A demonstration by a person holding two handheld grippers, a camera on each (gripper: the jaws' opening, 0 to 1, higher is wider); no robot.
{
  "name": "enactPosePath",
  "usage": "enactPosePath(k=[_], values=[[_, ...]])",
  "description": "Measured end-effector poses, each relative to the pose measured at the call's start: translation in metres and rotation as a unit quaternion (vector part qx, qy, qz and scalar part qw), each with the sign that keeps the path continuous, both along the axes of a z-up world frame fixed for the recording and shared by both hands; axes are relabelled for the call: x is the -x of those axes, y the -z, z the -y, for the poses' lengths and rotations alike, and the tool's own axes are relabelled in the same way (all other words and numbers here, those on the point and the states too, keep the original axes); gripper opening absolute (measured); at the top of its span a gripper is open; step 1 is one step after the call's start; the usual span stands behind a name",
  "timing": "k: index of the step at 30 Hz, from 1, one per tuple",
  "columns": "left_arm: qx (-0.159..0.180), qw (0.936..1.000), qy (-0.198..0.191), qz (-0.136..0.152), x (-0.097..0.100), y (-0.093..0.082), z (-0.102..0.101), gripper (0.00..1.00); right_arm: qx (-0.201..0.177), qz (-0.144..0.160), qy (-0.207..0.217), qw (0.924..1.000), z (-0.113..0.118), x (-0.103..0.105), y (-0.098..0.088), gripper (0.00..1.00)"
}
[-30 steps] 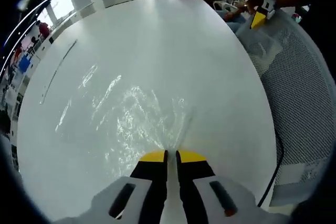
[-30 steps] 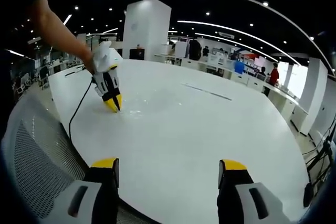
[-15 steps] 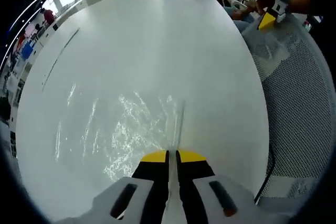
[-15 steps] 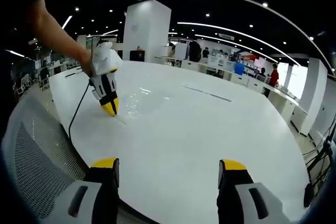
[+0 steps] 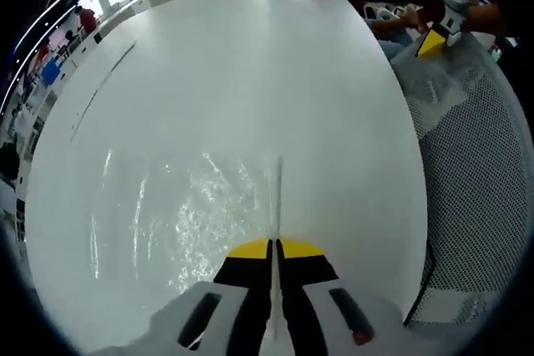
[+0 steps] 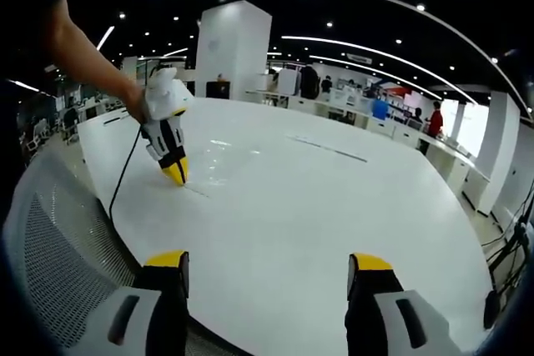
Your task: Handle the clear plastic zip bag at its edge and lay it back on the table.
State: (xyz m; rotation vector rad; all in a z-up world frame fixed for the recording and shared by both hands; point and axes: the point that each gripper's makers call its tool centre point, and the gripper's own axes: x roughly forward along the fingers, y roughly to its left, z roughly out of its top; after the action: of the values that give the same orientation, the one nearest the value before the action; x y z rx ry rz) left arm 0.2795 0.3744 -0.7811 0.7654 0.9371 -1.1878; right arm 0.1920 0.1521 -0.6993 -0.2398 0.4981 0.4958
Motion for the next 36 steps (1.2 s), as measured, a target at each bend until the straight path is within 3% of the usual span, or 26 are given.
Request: enactPosePath(k=[2, 6, 13, 16, 28, 36], values=[[0.002, 1.0, 0.005, 0.0, 0.002, -0.001, 0.0, 0.0, -0.001, 0.0, 0.0, 1.0, 0.0, 0.0, 0.0, 0.77], [0.02, 0.9998, 0.009, -0.002, 0.011, -0.011, 0.008, 0.11, -0.001, -0.001, -0.003, 1.0, -0.001, 0.0, 0.0, 0.77], [0.04, 0.9986, 0.026, 0.023, 0.014, -0.03, 0.013, 0.19, 0.0, -0.003, -0.003, 1.0, -0.001, 0.001, 0.001, 0.77], [0.039, 0.9974, 0.04, 0.046, 0.011, -0.034, 0.009, 0.22, 0.0, -0.005, -0.004, 1.0, -0.001, 0.001, 0.001, 0.77], [0.035, 0.997, 0.022, 0.065, 0.007, -0.042, -0.025, 0.26, 0.0, -0.009, -0.008, 0.9999, -0.003, 0.002, 0.002, 0.77], [0.017, 0.9978, 0.007, 0.063, 0.011, -0.033, -0.053, 0.25, 0.002, -0.011, -0.012, 0.9999, -0.001, 0.002, 0.006, 0.77]])
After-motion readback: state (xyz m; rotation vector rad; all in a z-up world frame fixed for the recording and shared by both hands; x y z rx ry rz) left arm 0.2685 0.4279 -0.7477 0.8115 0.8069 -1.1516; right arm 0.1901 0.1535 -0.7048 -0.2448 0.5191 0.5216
